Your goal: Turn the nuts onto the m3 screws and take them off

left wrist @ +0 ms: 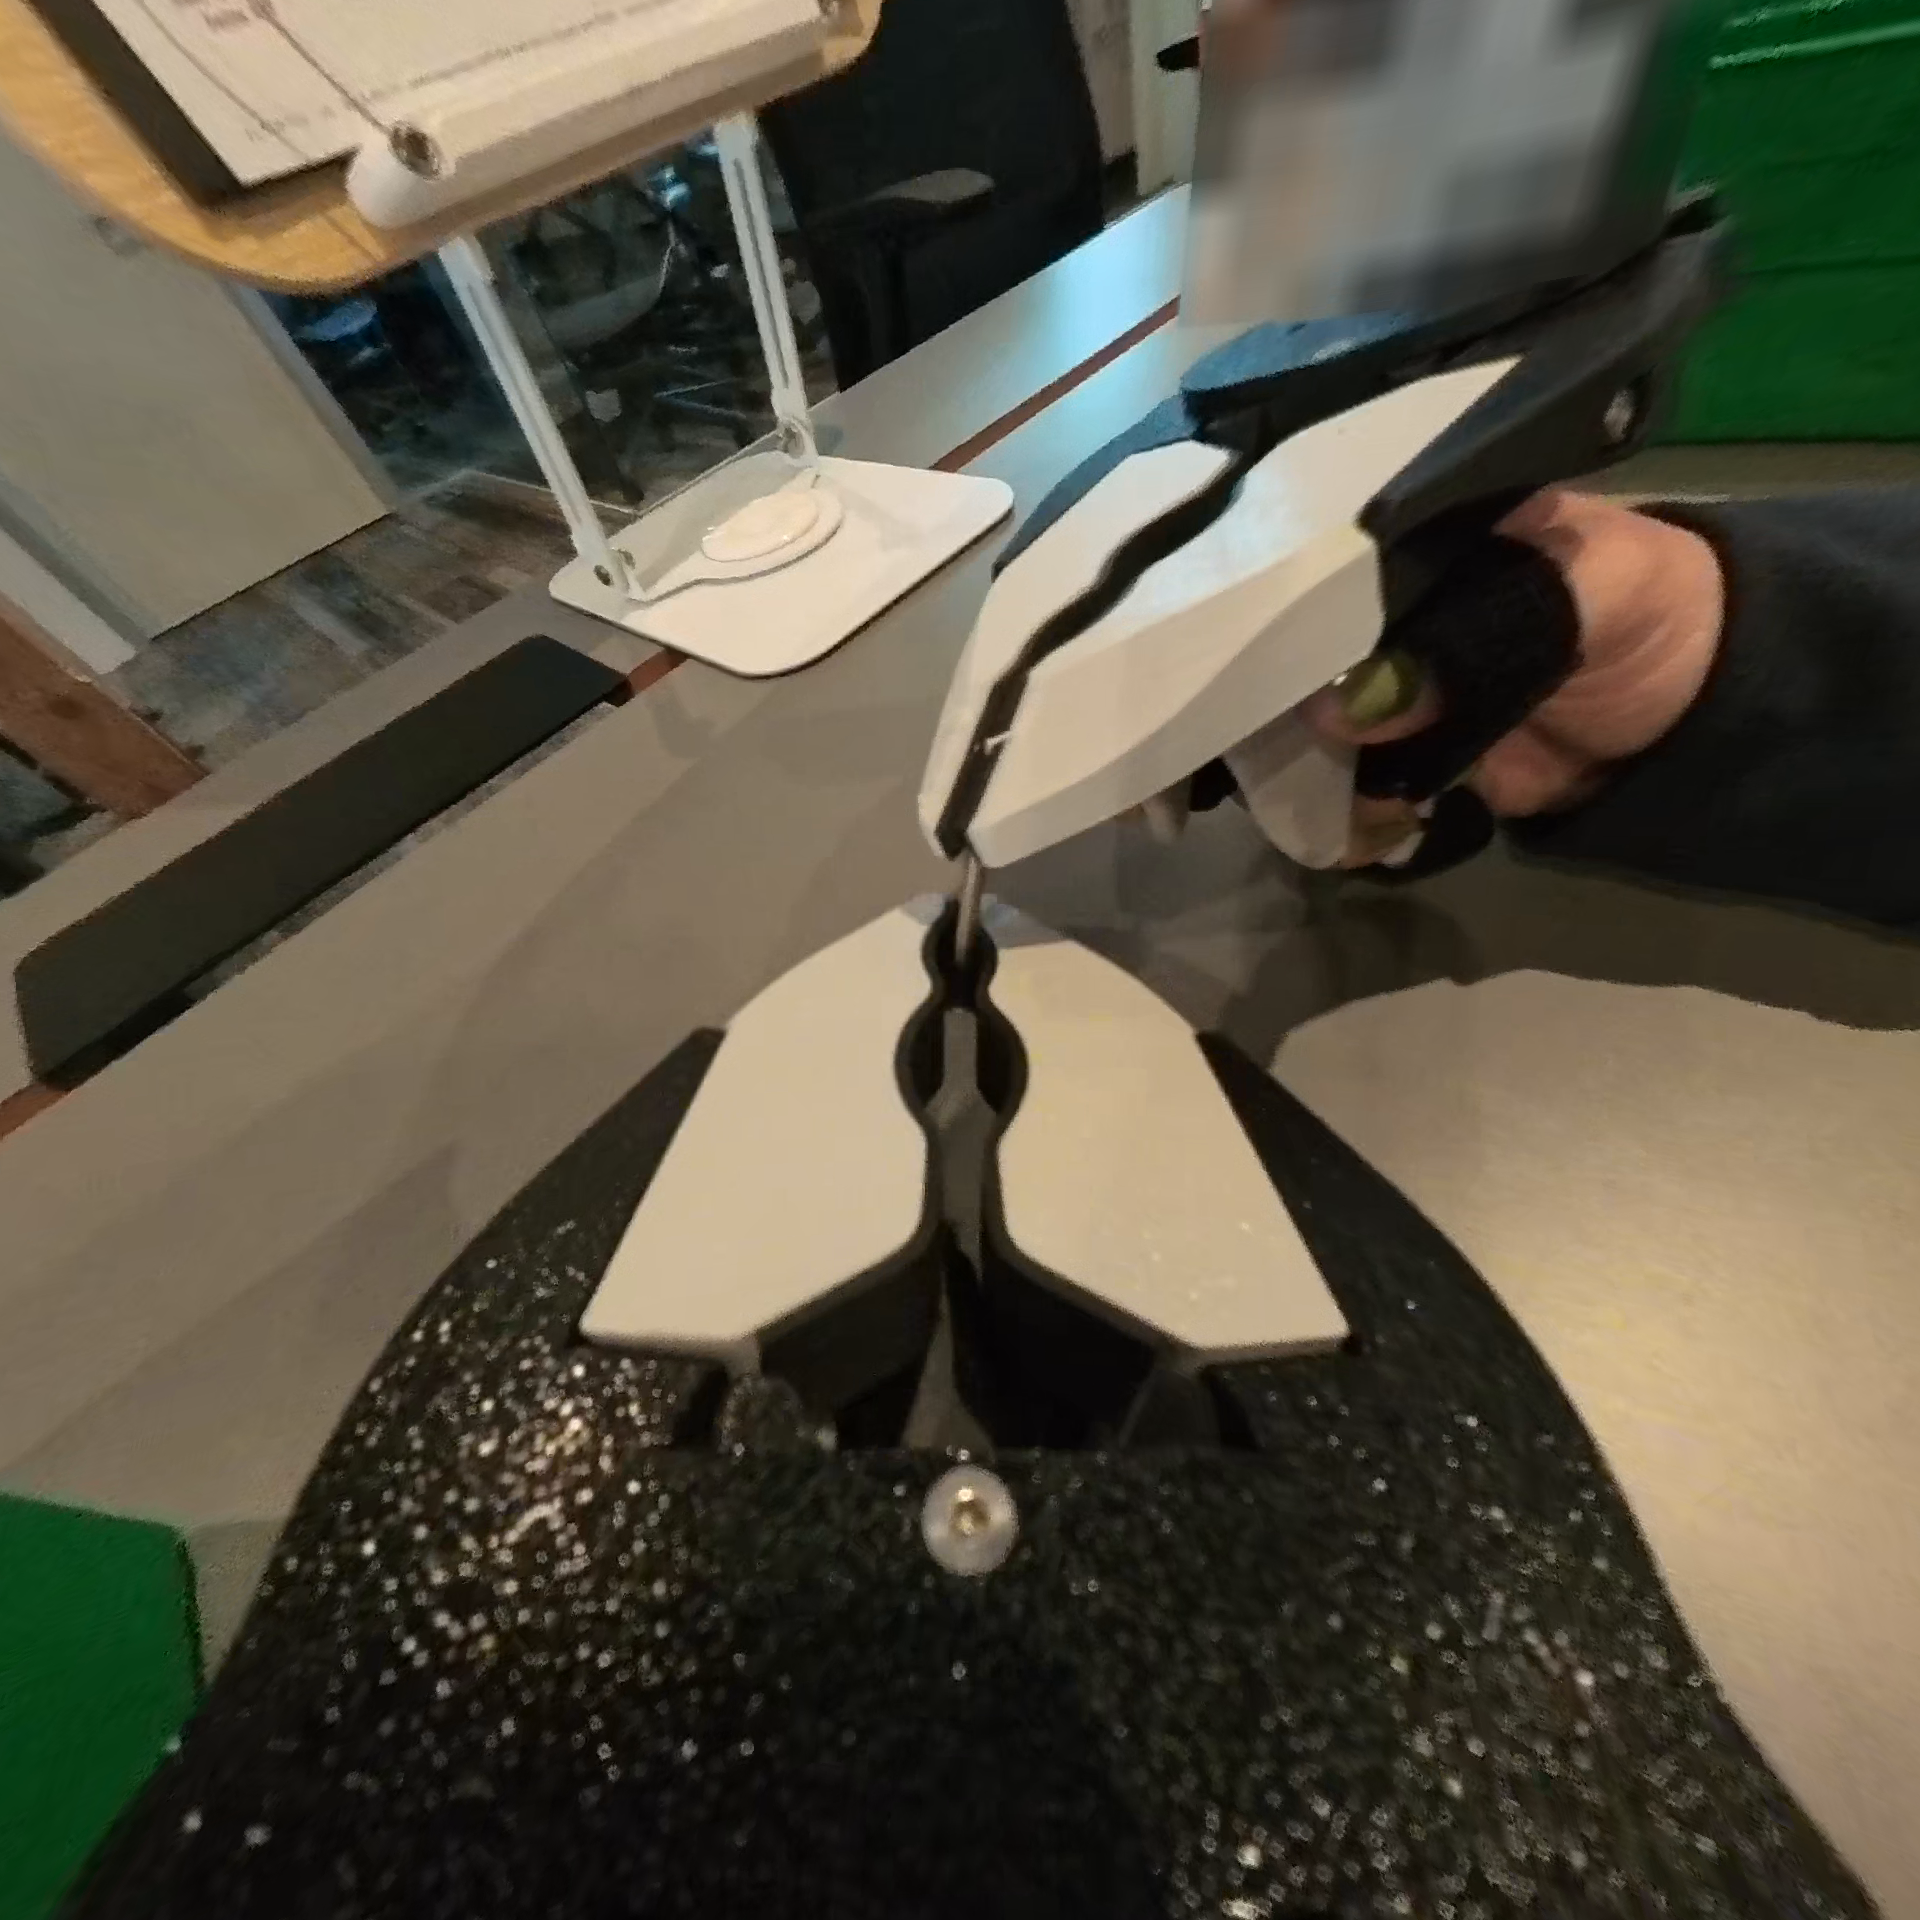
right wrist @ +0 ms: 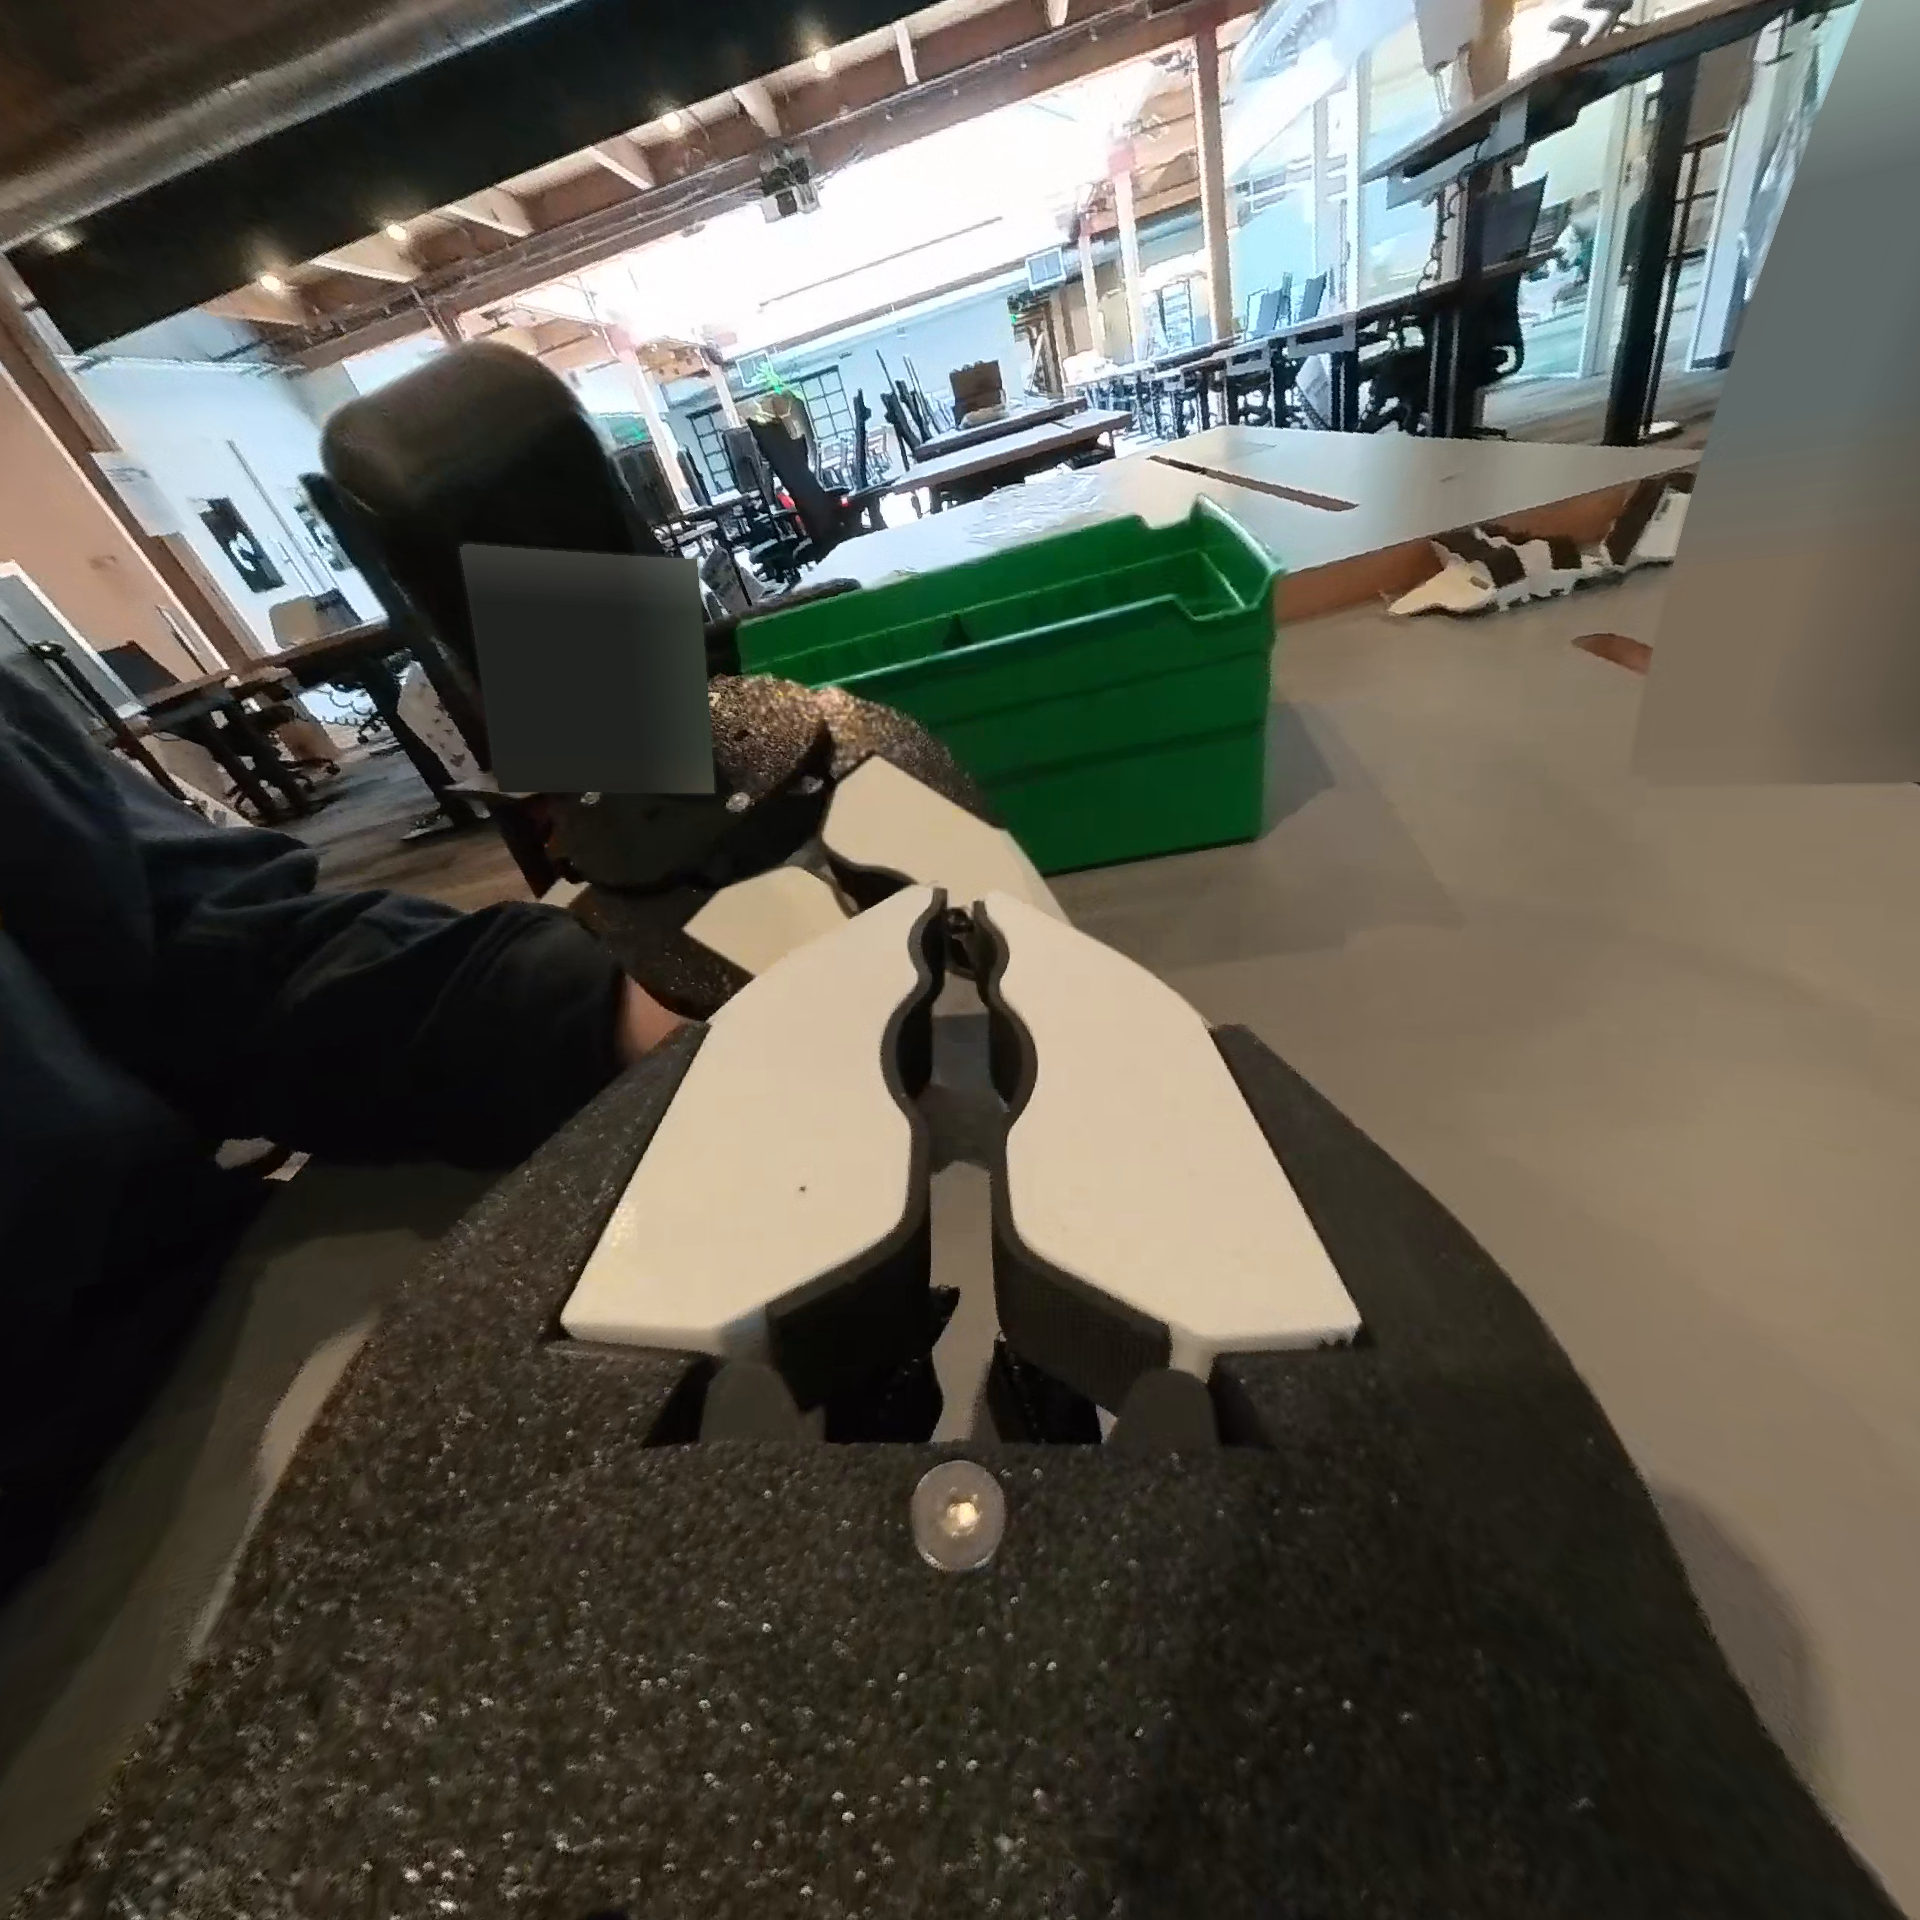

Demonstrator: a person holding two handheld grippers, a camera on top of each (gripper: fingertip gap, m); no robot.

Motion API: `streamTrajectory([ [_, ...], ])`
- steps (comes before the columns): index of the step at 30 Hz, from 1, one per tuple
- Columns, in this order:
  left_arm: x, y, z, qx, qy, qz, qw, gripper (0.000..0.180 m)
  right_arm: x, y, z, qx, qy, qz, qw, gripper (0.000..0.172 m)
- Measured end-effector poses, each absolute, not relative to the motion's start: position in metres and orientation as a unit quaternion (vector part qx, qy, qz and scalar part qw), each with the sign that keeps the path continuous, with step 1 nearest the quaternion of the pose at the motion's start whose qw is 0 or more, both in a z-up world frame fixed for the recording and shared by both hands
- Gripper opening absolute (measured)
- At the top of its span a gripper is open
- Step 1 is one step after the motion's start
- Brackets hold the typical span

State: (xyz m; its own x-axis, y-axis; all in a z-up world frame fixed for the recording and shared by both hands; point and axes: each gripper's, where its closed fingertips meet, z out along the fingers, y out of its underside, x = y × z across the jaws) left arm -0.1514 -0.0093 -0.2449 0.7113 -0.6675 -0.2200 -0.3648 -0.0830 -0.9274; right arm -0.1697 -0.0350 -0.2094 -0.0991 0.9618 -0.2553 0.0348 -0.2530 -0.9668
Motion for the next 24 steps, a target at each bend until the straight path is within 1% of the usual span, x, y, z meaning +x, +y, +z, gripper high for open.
streamTrajectory([
  [4, -0.134, -0.026, -0.236, -0.704, 0.383, -0.214, 0.559, 0.000, -0.164, -0.047, -0.203, -0.500, -0.499, 0.580, 0.405, 0.004],
  [7, -0.124, -0.040, -0.231, -0.687, 0.389, -0.312, 0.528, 0.000, -0.158, -0.058, -0.204, -0.472, -0.536, 0.581, 0.390, 0.004],
  [9, -0.122, -0.046, -0.230, -0.678, 0.394, -0.352, 0.511, 0.000, -0.156, -0.062, -0.204, -0.463, -0.542, 0.591, 0.377, 0.004],
  [14, -0.118, -0.049, -0.229, -0.673, 0.400, -0.355, 0.510, 0.000, -0.153, -0.064, -0.203, -0.454, -0.545, 0.598, 0.372, 0.004],
  [20, -0.123, -0.043, -0.221, -0.660, 0.385, -0.336, 0.551, 0.000, -0.156, -0.058, -0.197, -0.463, -0.514, 0.613, 0.382, 0.004],
  [21, -0.124, -0.042, -0.221, -0.663, 0.383, -0.332, 0.551, 0.005, -0.157, -0.056, -0.197, -0.467, -0.505, 0.615, 0.385, 0.004],
  [22, -0.124, -0.043, -0.222, -0.664, 0.385, -0.329, 0.550, 0.027, -0.157, -0.054, -0.196, -0.468, -0.496, 0.620, 0.388, 0.004],
  [24, -0.126, -0.040, -0.222, -0.668, 0.382, -0.314, 0.556, 0.032, -0.155, -0.050, -0.191, -0.467, -0.480, 0.629, 0.394, 0.005],
])
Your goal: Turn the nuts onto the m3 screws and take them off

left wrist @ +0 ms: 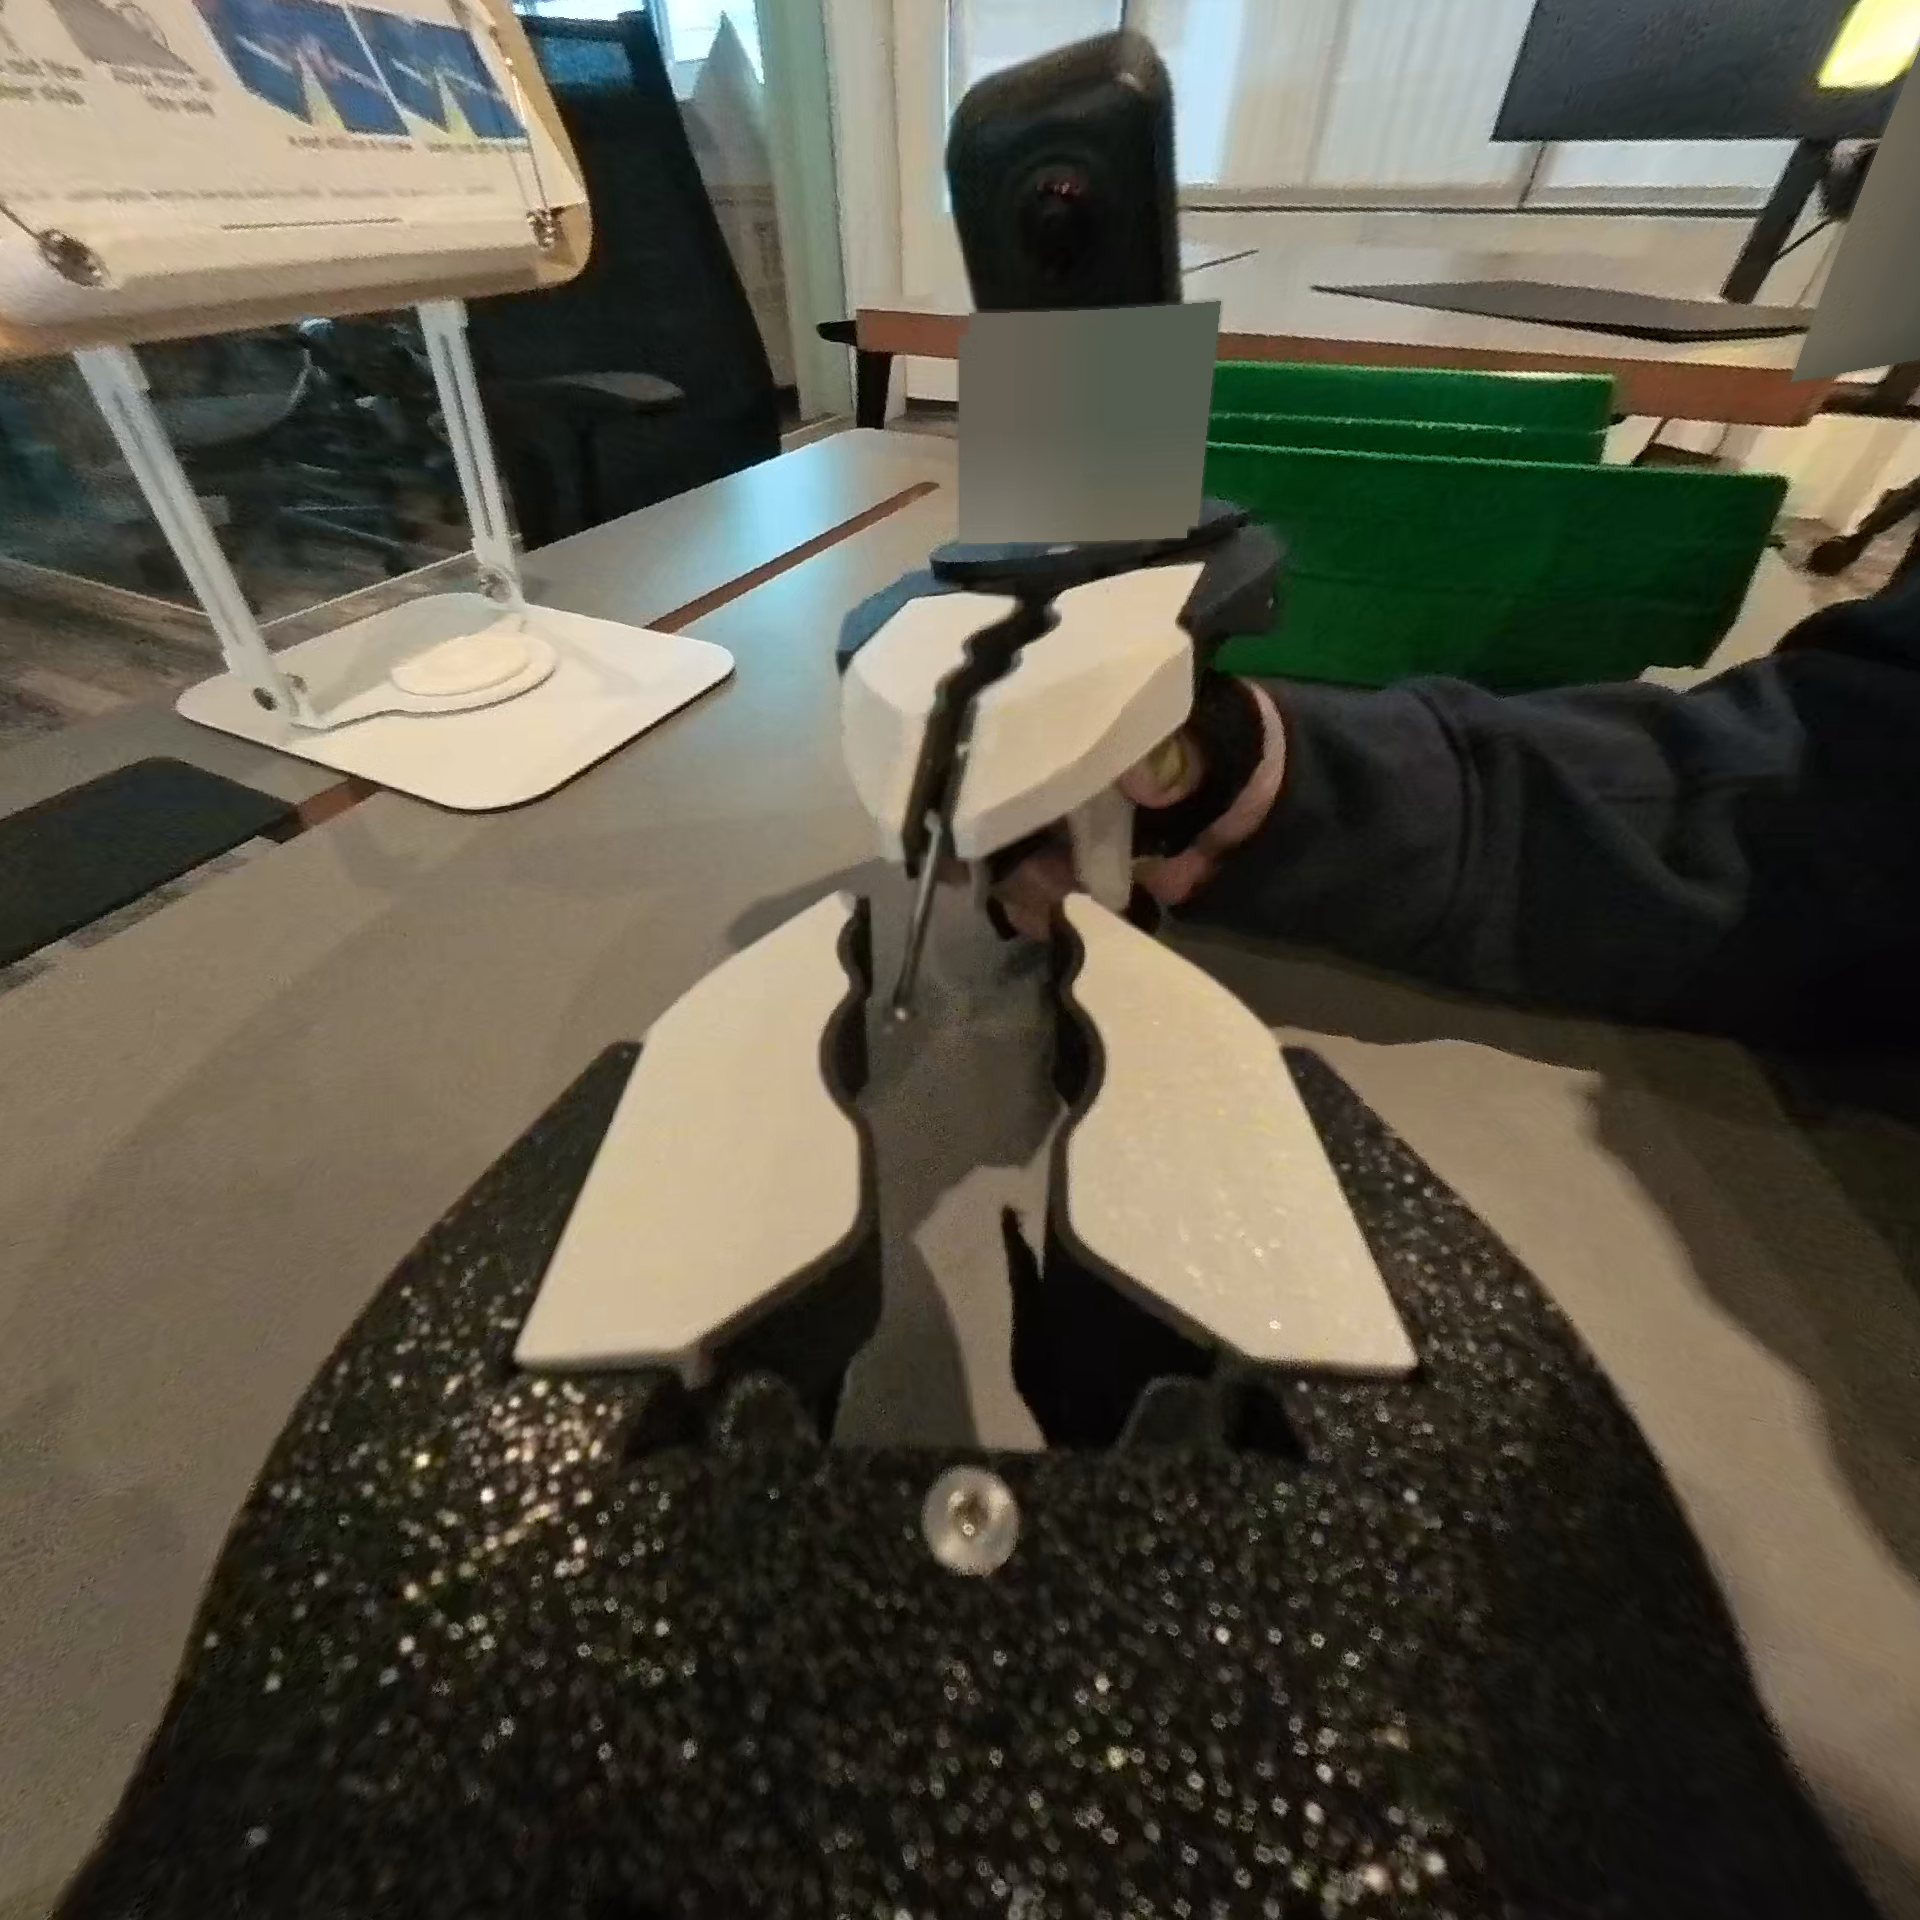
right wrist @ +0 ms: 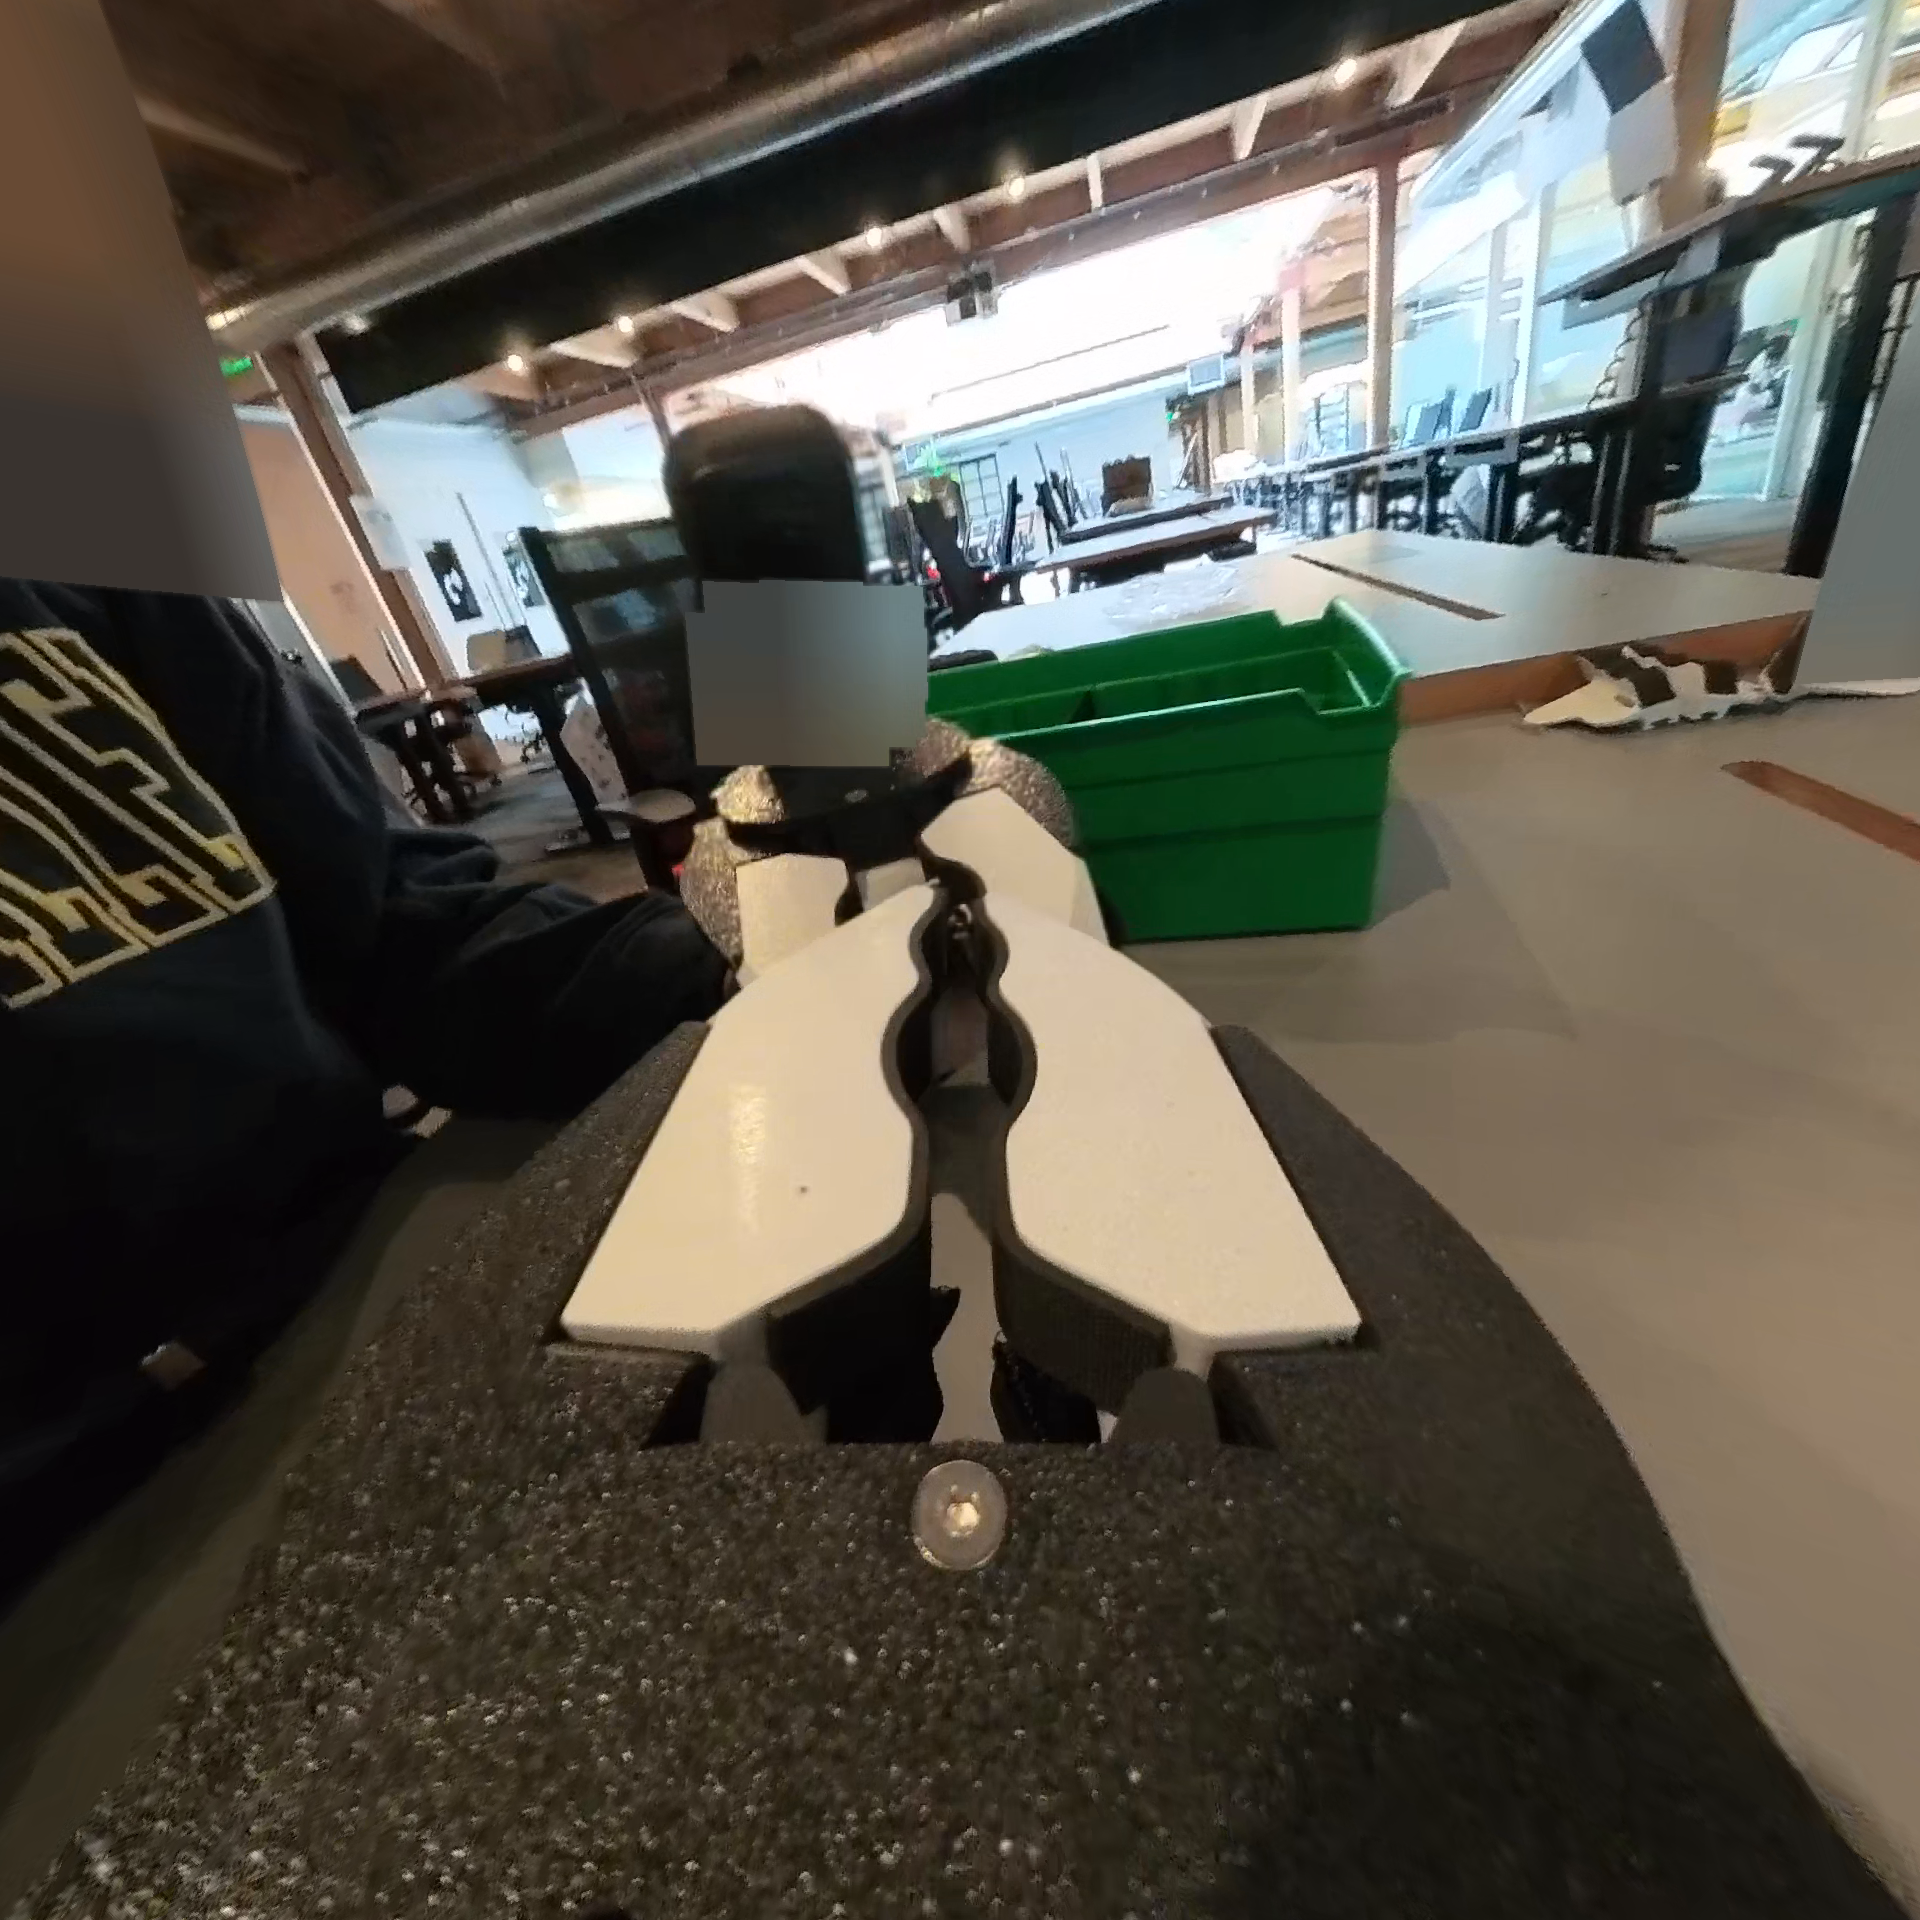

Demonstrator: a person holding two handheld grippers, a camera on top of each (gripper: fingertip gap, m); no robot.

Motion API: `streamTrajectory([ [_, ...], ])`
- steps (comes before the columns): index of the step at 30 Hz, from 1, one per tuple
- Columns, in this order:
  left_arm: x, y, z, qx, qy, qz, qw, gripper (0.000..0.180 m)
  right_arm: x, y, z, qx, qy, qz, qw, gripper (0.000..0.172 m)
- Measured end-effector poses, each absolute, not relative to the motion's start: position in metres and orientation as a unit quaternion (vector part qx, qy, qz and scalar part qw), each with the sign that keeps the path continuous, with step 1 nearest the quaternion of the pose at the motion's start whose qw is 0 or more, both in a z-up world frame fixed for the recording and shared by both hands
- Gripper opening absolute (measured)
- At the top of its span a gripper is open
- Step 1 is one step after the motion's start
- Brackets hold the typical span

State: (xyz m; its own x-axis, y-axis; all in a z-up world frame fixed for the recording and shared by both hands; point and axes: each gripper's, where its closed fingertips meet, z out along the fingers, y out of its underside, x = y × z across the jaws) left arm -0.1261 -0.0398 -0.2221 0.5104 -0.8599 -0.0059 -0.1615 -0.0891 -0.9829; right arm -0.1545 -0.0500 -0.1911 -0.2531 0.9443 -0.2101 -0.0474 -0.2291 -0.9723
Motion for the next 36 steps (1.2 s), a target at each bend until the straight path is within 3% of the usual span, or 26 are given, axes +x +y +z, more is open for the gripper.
streamTrajectory([
  [9, -0.131, -0.036, -0.221, -0.669, 0.389, -0.243, 0.585, 0.021, -0.153, -0.051, -0.191, -0.465, -0.484, 0.630, 0.391, 0.005],
  [11, -0.132, -0.036, -0.221, -0.667, 0.396, -0.227, 0.589, 0.002, -0.154, -0.055, -0.191, -0.461, -0.488, 0.633, 0.385, 0.004],
  [17, -0.136, -0.034, -0.216, -0.676, 0.367, -0.243, 0.591, 0.001, -0.159, -0.050, -0.186, -0.455, -0.483, 0.594, 0.454, 0.006],
  [23, -0.147, -0.024, -0.220, -0.698, 0.326, -0.237, 0.592, 0.001, -0.161, -0.041, -0.185, -0.473, -0.465, 0.573, 0.482, 0.021],
  [36, -0.143, -0.025, -0.226, -0.697, 0.339, -0.226, 0.589, 0.001, -0.168, -0.043, -0.190, -0.487, -0.467, 0.569, 0.469, 0.009],
])
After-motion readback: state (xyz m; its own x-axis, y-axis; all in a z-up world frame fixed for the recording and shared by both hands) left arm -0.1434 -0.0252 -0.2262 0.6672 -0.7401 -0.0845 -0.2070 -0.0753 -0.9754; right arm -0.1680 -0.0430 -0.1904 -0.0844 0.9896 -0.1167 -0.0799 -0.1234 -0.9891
